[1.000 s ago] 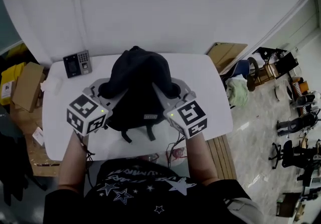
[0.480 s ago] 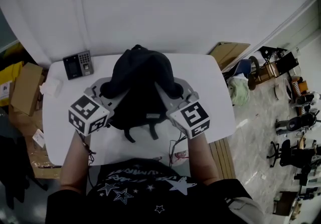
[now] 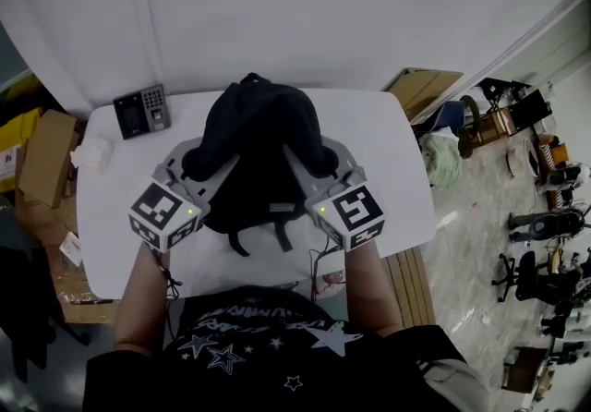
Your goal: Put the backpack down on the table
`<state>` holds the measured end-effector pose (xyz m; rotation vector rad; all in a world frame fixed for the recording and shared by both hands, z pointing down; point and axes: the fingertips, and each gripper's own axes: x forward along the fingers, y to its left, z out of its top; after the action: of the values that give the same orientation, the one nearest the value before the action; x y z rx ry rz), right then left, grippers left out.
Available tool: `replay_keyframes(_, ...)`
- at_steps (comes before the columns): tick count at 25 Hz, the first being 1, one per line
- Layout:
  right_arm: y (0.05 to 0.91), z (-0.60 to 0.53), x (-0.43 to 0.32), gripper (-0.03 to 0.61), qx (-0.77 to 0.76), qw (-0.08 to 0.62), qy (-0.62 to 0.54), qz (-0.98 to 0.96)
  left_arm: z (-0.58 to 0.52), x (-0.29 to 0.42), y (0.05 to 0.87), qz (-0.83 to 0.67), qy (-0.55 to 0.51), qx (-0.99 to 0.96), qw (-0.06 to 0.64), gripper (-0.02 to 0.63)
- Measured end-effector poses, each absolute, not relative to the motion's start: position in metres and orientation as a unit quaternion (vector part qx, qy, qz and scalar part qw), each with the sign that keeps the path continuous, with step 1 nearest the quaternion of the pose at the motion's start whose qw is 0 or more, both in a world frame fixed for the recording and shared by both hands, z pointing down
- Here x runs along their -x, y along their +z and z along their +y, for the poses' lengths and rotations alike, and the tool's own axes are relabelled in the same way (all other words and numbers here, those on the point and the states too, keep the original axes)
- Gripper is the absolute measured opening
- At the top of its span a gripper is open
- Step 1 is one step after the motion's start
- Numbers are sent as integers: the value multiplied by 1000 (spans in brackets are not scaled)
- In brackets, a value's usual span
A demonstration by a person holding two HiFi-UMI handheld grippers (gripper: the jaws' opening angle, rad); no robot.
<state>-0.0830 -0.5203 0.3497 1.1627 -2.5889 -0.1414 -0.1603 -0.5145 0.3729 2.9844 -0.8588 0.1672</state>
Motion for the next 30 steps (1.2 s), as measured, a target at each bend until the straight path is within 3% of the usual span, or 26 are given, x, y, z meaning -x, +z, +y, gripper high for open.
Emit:
replay_keyframes(3,351,-519,82,94,-408,149,-55,-899,-514,161,374,-292,57,-955,6,72)
replay_keyframes(5,354,-517,82,101,-411,148,-61,-898,-512,163,381,-307,62,-950,11,129)
replay_keyframes(7,359,-513,82,207,-410,151,-61,-897,-512,170,390,-329,55,-942,30,226)
replay_keyframes(11,358,-508,78,330,-422,132,-63,-895,-511,190,398,-375,24,-924,69,342)
replay_keyframes(19,352,-491,48,357,-452,83,-47,-887,-492,190,388,-398,31,-916,48,348)
replay_keyframes(30,354,-444,8,351,-433,86,-36,-897,-460,201,374,-490,51,-870,13,347)
